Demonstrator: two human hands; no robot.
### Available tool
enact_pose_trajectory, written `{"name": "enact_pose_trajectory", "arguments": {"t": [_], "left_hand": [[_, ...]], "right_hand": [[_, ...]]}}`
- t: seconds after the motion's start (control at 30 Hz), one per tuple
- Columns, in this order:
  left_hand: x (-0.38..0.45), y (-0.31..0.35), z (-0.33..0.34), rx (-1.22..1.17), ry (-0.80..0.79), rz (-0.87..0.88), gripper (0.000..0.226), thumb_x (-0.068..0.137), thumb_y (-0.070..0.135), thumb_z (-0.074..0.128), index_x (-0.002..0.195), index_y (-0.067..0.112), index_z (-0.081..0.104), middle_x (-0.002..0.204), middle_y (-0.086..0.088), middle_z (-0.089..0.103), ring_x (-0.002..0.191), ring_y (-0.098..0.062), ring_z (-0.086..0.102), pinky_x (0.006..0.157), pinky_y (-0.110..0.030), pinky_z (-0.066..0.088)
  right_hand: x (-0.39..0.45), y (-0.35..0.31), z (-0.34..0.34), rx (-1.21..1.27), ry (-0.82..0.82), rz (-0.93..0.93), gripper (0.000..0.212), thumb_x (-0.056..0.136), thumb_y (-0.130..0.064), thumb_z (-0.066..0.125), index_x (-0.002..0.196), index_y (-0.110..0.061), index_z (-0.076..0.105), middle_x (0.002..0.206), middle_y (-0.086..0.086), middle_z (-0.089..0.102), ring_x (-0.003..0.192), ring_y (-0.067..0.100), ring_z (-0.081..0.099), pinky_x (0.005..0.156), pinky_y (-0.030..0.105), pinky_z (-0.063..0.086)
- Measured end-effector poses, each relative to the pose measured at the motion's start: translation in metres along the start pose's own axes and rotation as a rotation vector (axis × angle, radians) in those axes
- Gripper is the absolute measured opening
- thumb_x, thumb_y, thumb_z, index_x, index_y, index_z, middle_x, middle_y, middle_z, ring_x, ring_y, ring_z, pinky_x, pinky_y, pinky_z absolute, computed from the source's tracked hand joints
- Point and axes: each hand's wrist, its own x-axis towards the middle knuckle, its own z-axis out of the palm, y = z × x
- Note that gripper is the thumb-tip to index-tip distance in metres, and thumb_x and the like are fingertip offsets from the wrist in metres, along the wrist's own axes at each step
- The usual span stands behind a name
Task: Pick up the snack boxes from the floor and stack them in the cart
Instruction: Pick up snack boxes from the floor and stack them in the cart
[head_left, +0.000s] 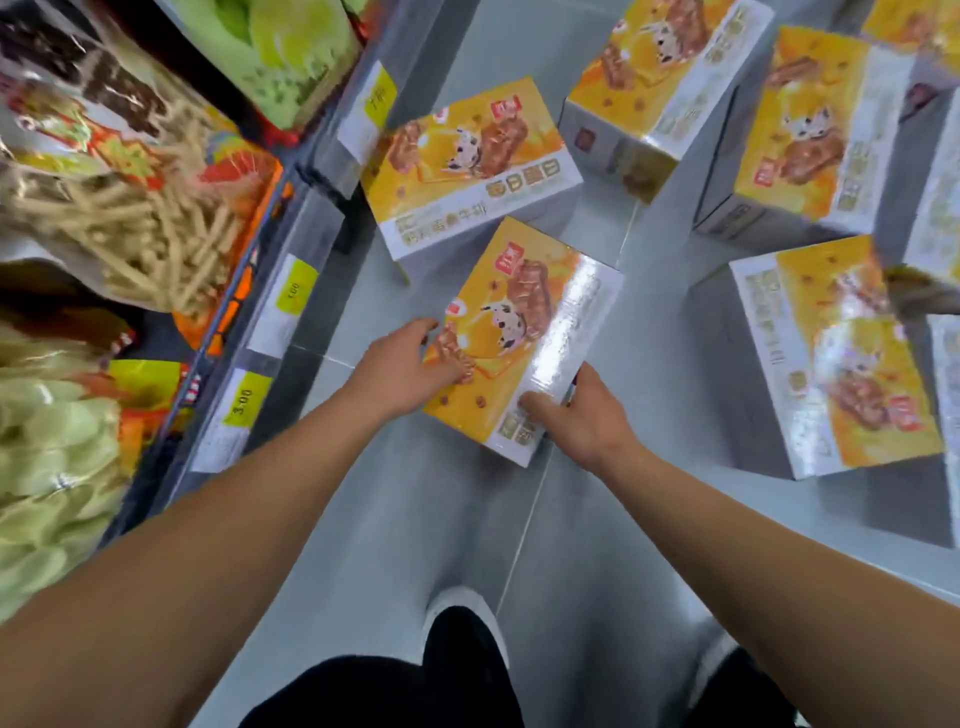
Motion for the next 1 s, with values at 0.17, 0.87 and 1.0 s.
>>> {"name": "enact_pose_trajectory", "arguments": {"t": [0.17,0.87,1.0], "left_hand": [[0.007,-0.008,0.009,-0.126,-0.026,0.029,0.051,0.065,0.054,0.063,0.113,0.035,0.064,0.11,0.012,0.07,0.103,-0.015,0.064,0.092,-0.037,0.051],[-0.356,0.257,-0.181,-0.19,-0.195,-0.035,0.084,0.07,0.051,0.07,0.144,0.026,0.038,0.135,0.0,0.051,0.114,-0.023,0.06,0.097,-0.039,0.048],[-0.404,0.318,-0.224,-0.107,-0.13,0.099,0.082,0.083,0.033,0.074,0.15,0.024,0.029,0.143,0.001,0.046,0.116,-0.026,0.059,0.088,-0.032,0.045]], "right_hand": [[0.007,0.01,0.011,0.102,-0.044,-0.014,0.057,0.091,-0.034,0.064,0.141,-0.029,0.036,0.122,-0.015,0.055,0.106,0.012,0.057,0.091,0.028,0.043],[-0.359,-0.184,-0.283,0.123,0.22,-0.075,0.102,0.064,-0.037,0.083,0.151,-0.027,0.028,0.144,0.0,0.043,0.131,0.022,0.042,0.106,0.046,0.041],[-0.417,-0.202,-0.338,-0.127,0.238,-0.148,0.097,0.068,-0.037,0.082,0.149,-0.022,0.031,0.142,0.004,0.045,0.131,0.026,0.04,0.106,0.044,0.036]]}}
